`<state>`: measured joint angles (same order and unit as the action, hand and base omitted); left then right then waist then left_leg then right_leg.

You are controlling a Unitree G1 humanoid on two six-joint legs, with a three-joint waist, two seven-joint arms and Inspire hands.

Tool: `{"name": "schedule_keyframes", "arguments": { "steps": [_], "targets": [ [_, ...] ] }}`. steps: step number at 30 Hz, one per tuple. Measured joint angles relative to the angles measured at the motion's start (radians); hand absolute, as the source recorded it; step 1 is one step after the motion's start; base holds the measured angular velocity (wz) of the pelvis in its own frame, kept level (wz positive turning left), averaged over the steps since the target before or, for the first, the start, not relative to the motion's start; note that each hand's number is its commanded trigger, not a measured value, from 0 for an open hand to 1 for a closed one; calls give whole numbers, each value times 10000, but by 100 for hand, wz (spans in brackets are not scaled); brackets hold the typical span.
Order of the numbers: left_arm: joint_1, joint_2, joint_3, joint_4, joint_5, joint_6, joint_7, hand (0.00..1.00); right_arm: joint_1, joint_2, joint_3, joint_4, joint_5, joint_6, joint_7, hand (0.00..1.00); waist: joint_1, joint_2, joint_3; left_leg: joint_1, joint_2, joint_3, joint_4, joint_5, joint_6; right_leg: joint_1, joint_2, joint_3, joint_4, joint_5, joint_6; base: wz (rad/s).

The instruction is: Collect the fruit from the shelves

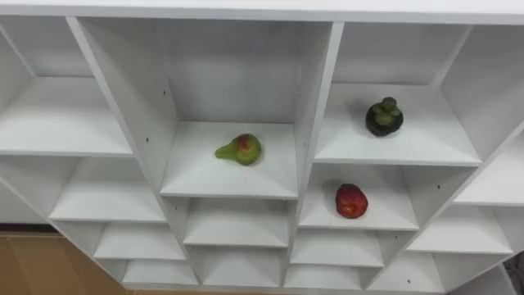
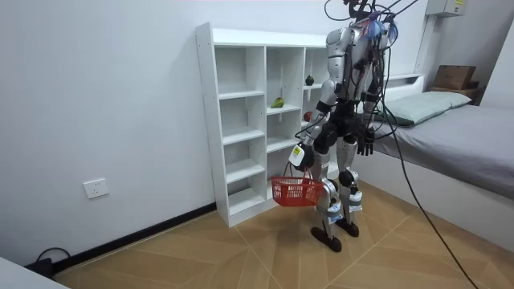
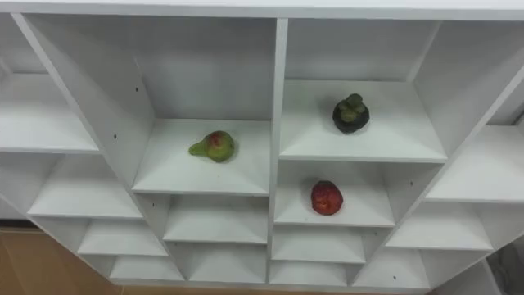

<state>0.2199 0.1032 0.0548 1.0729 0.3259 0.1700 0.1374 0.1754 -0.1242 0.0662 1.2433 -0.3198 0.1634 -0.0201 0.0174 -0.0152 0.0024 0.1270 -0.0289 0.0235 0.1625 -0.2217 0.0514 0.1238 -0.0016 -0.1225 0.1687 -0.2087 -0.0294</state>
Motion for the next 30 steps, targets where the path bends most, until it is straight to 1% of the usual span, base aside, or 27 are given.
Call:
{"name": "schedule_keyframes", "arguments": {
  "steps": [6,7,9,11,15,17,20,22,27,30],
  "targets": [
    [-9,8,-42,-156,-43,-12,-198,100,-6,-3,160,-151,-24,12,288,0,-58,-2,3,3,1,3,-31,0,0,-29,7,17,0,0,0,0],
    [-33,52,-213,-151,-83,-11,-228,100,-43,-21,306,-161,-37,6,331,0,-64,-4,4,-2,2,16,-29,0,0,-45,17,67,3,0,0,-4],
    [-105,110,-380,-148,-102,-14,-339,100,-99,-45,308,-161,-27,-5,372,0,-66,-1,10,-11,3,41,-29,0,0,-61,20,91,3,0,0,-4],
    [-125,139,-404,-149,-101,-64,-361,100,-165,-70,304,-160,-23,-24,343,0,-106,-2,10,-10,2,48,-31,0,0,-57,19,95,-1,0,0,0],
    [-128,275,-504,-149,-98,-188,-378,100,-208,-86,302,-199,7,-231,196,0,-107,3,7,-11,3,80,-31,0,0,-70,36,130,2,1,0,0],
    [-127,307,-572,-149,-98,-195,-378,100,-222,-88,300,-216,6,-353,83,0,-111,9,6,-22,3,83,-32,0,0,-84,40,137,2,1,0,0],
    [-109,297,-602,-149,-57,-245,-376,100,-202,-90,296,-419,3,-441,-29,0,-109,23,3,-30,7,108,-32,0,0,-101,39,157,12,1,0,-1],
    [-95,298,-598,-149,-37,-278,-347,100,-201,-89,296,-465,3,-585,-139,0,-110,37,0,-28,17,169,-32,0,0,-113,40,183,22,2,-2,-4],
    [-93,297,-598,-148,-37,-294,-262,100,-186,-90,295,-464,4,-778,-343,0,-110,68,2,-6,28,219,-33,0,0,-134,47,253,52,4,-4,-3],
    [-91,299,-596,-147,-35,-414,-109,100,-189,-90,293,-473,6,-855,-447,0,-100,85,0,-35,43,288,-35,0,-1,-226,58,335,129,6,-7,-9]
  ]
}}
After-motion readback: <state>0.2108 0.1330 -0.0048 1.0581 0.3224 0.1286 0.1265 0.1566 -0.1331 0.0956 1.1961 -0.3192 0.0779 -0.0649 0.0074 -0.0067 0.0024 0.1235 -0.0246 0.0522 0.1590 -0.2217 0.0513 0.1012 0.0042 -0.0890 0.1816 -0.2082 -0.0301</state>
